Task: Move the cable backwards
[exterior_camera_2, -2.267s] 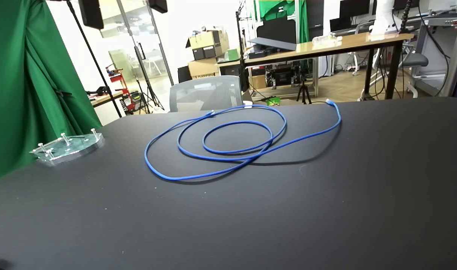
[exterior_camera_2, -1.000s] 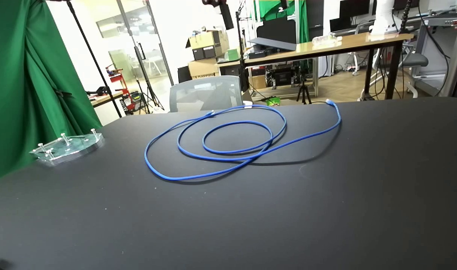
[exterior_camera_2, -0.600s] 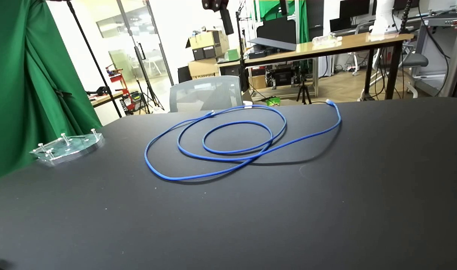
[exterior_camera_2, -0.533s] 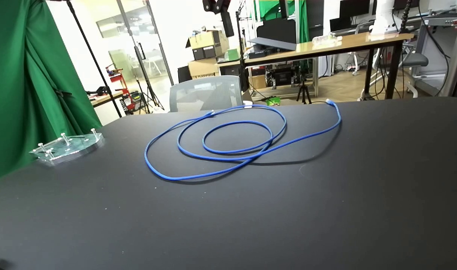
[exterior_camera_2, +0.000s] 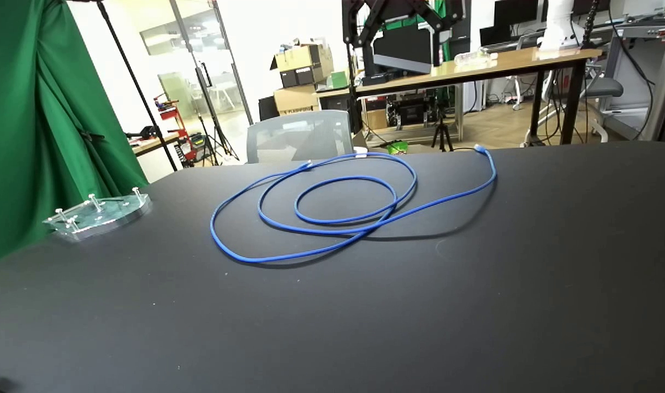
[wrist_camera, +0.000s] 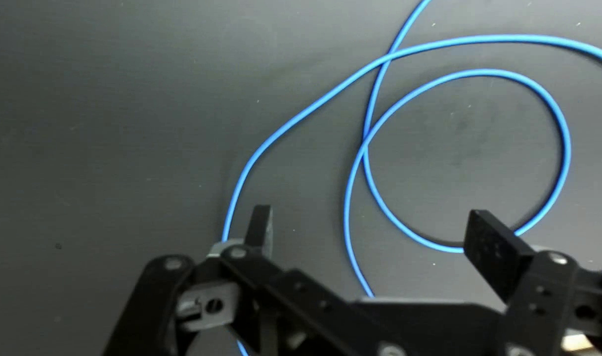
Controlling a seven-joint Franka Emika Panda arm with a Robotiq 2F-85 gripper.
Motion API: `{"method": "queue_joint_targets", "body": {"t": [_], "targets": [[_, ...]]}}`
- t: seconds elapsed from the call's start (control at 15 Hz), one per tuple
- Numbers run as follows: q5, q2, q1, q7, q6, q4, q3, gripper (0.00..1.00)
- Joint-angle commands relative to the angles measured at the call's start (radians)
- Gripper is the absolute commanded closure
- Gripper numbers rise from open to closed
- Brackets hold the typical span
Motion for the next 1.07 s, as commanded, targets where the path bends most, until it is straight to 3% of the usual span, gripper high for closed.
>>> {"method": "queue_joint_targets", "body": {"t": [0.0,0.6,0.67,0.87,1.0], "targets": [[-0.033,0.186,-0.023,0.02,-0.124,0.251,0.006,0.0],[-0.044,0.516,-0.013,0.018,-0.368,0.688,0.055,0.0],[-0.038,0.431,-0.019,0.004,-0.291,0.543,0.058,0.0],[-0.043,0.494,-0.014,0.004,-0.329,0.629,0.062,0.0],[-0.051,0.483,-0.008,0.016,-0.295,0.608,0.057,0.0]]}}
